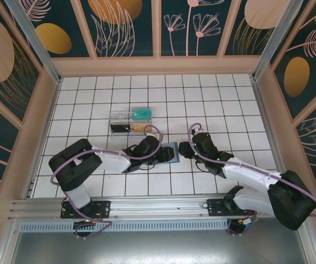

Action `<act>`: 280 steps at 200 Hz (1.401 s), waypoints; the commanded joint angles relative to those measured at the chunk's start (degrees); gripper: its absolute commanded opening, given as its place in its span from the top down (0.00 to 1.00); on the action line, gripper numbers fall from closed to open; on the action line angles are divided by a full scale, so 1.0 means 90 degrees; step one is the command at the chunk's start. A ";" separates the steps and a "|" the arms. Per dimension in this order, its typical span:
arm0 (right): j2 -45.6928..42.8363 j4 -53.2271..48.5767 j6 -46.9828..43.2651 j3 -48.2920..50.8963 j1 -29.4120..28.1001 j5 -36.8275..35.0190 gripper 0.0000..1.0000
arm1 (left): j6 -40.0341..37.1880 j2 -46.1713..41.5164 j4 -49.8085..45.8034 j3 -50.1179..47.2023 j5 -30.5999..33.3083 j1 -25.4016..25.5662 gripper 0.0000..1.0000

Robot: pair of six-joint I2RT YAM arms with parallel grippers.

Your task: Take the credit cards out of the card holder

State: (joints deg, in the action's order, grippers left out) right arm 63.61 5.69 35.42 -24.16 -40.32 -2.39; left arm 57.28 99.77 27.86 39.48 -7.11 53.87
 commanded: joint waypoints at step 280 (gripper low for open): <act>0.3234 0.0753 0.0718 -0.1640 -0.0843 0.1625 0.79 | 0.0002 -0.1450 -0.0550 -0.1770 0.1064 -0.0604 0.97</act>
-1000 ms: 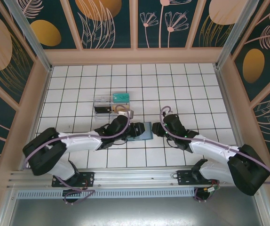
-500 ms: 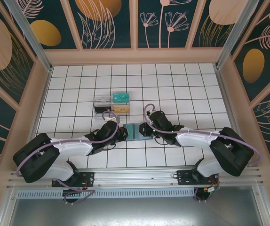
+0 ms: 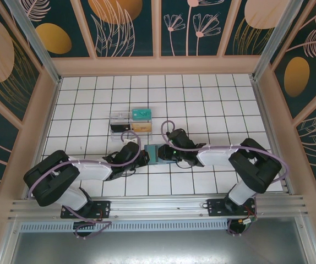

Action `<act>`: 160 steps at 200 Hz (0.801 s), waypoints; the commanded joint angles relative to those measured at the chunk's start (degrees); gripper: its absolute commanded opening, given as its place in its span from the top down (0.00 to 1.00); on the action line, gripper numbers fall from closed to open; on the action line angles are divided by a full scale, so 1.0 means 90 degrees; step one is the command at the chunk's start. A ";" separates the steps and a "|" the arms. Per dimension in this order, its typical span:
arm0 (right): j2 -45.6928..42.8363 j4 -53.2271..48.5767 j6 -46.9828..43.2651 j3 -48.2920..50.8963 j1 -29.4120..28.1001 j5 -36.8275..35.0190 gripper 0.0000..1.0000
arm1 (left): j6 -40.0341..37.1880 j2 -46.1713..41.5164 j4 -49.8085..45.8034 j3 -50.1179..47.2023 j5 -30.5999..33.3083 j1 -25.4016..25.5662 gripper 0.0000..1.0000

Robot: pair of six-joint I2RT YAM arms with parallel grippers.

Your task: Take the credit cards out of the card holder

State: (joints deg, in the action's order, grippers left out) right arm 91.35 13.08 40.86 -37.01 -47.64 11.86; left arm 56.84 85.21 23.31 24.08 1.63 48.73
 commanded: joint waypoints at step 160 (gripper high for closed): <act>0.0404 0.0168 0.0254 -0.0175 0.0039 0.0381 0.99 | 0.0120 0.0297 -0.0089 -0.0019 -0.0015 -0.0034 1.00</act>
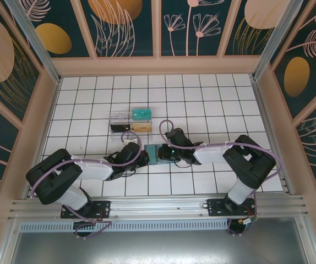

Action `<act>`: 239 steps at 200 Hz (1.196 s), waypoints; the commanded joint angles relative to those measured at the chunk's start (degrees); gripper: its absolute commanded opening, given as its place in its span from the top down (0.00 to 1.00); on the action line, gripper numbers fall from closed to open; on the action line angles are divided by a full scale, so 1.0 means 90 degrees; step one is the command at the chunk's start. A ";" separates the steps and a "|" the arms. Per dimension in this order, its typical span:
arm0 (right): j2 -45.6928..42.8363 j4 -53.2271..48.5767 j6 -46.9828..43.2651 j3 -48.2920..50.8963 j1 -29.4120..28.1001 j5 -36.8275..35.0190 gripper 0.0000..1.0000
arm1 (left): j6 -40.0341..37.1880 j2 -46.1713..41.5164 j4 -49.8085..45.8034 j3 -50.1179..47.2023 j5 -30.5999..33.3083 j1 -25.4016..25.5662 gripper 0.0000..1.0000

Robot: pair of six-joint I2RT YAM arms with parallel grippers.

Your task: Take the credit cards out of the card holder

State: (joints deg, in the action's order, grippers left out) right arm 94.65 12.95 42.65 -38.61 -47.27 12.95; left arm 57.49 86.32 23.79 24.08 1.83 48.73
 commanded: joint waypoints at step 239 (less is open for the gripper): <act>-0.0246 0.0465 0.0115 0.0559 0.0488 0.0418 0.99 | -0.0011 0.0126 -0.0433 0.0079 0.0039 -0.0042 1.00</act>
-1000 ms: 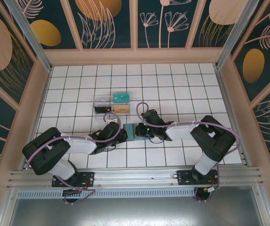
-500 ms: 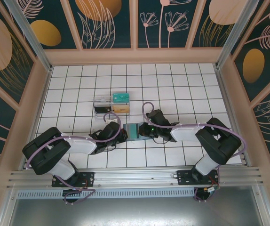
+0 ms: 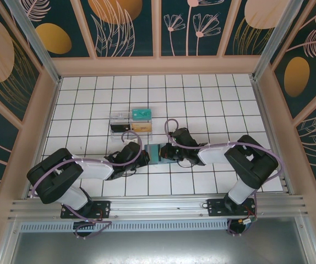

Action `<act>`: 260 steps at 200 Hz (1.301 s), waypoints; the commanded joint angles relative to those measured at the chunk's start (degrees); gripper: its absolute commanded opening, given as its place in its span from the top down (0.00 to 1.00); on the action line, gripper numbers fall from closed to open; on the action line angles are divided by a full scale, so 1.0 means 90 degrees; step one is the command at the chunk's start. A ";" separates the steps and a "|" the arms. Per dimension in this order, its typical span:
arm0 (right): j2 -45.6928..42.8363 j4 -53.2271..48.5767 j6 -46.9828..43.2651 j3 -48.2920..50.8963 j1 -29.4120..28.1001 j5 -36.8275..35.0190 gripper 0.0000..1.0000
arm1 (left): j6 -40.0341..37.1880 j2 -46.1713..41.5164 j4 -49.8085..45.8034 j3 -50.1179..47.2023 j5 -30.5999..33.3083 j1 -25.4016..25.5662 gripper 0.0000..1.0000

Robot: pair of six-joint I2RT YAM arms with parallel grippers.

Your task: Take the credit cards out of the card holder

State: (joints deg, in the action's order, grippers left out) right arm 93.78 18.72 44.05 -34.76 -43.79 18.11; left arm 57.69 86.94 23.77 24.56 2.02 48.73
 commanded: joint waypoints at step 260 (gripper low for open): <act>-0.0988 -0.2368 -0.6867 -0.2762 -0.0037 -0.1200 1.00 | -0.0290 -0.5489 -0.2942 -0.0625 0.1885 -0.0034 0.01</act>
State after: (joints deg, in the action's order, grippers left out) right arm 81.73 -0.73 -2.13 -54.04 -43.66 9.61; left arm 55.53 43.72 4.25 21.80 14.09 48.73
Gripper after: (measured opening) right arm 0.051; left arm 0.985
